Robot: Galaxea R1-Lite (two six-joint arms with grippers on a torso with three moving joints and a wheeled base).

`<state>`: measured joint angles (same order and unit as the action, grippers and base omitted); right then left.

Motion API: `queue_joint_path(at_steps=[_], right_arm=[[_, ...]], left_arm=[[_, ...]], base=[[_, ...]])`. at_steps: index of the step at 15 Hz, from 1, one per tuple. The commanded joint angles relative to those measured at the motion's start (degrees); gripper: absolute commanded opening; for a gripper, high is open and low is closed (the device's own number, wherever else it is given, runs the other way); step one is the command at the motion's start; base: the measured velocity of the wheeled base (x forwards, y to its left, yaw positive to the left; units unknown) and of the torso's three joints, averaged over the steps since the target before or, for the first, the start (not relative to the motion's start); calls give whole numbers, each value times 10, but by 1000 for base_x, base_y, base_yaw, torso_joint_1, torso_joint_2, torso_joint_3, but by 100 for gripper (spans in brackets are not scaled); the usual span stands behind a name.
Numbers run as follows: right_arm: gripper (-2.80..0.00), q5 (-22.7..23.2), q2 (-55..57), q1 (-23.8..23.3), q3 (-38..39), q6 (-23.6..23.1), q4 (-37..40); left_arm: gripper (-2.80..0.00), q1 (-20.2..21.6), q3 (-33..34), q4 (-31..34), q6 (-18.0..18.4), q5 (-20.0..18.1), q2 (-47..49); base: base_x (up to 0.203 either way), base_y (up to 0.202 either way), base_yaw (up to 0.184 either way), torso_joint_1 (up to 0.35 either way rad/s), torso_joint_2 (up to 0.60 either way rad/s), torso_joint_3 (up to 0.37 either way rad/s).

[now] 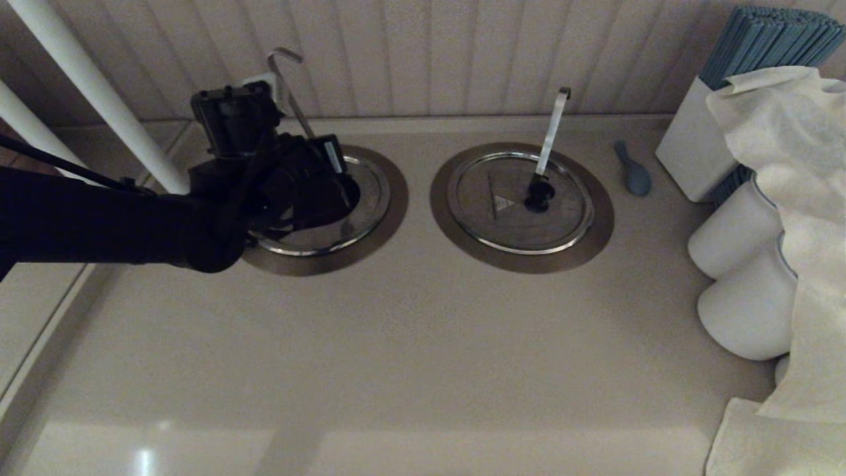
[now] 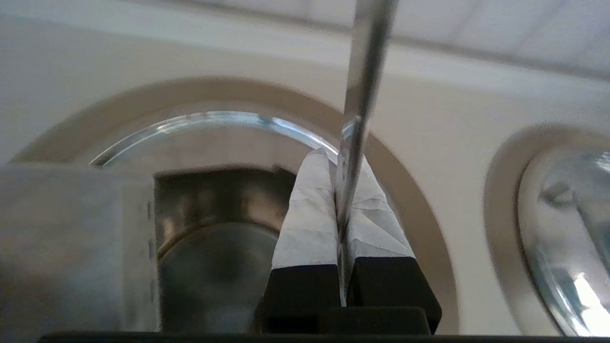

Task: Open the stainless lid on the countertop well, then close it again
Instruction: Stir with a spoon

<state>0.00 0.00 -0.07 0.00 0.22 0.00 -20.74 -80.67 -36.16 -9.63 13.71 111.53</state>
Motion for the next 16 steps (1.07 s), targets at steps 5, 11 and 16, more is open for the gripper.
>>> queue_joint_path(at_steps=[5,11,16], right_arm=[[-280,0,0,0,0,0,0],[-280,0,0,0,0,0,0],[-280,0,1,0,0,0,0]], left_arm=[[-280,24,0,34,85,4,-3],[-280,6,-50,32,54,40,29],[-280,-16,-40,33,14,35,13]], base=[[0,0,0,0,0,0],[0,0,0,0,0,0],[0,0,0,0,0,0]])
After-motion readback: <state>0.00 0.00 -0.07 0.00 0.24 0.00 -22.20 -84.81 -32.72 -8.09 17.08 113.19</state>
